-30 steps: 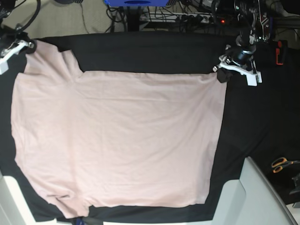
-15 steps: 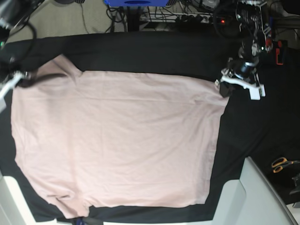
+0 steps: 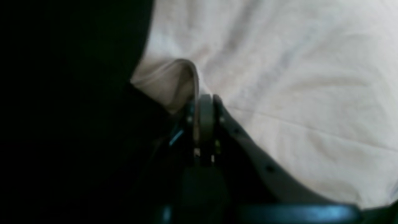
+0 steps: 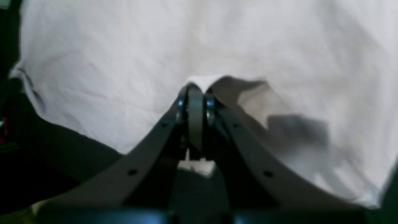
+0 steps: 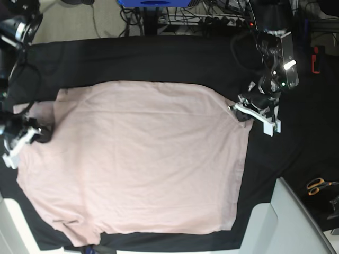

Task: Fold the T-shirt properly
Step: 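Drag the shoulder edge toward the hem with both grippers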

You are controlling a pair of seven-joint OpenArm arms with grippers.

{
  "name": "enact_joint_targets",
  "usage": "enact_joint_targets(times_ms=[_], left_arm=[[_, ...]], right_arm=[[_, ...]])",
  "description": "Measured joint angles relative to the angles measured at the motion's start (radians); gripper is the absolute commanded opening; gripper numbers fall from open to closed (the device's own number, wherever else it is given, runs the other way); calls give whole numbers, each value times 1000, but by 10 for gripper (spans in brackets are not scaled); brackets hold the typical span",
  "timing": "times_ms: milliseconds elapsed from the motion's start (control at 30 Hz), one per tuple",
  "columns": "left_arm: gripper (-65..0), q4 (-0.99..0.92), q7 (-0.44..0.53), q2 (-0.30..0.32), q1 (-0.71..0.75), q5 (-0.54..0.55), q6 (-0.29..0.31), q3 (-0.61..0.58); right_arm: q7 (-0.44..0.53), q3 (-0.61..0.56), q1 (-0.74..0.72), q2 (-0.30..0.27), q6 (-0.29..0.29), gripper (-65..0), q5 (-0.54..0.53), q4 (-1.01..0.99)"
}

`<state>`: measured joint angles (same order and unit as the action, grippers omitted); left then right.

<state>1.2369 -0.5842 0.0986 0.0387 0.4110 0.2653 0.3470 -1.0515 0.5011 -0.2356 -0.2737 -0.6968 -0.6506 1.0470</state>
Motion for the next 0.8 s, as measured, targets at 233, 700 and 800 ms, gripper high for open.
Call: enact_joint_targets(times_ms=[233,700,800], left_arm=[[-650,-82,0,3,-111,-69,2,0],[-650,-296,47,3,-288,-172,0,1],[-650,-302,88,2,-303,-167,4,1]], right_arm=[[180,-116,-113,-63,7,-644,0,-234],[468,-207,-203,-93,8,-644,2,-432],[521,-207,-201,-93,7,-644,3,-441]])
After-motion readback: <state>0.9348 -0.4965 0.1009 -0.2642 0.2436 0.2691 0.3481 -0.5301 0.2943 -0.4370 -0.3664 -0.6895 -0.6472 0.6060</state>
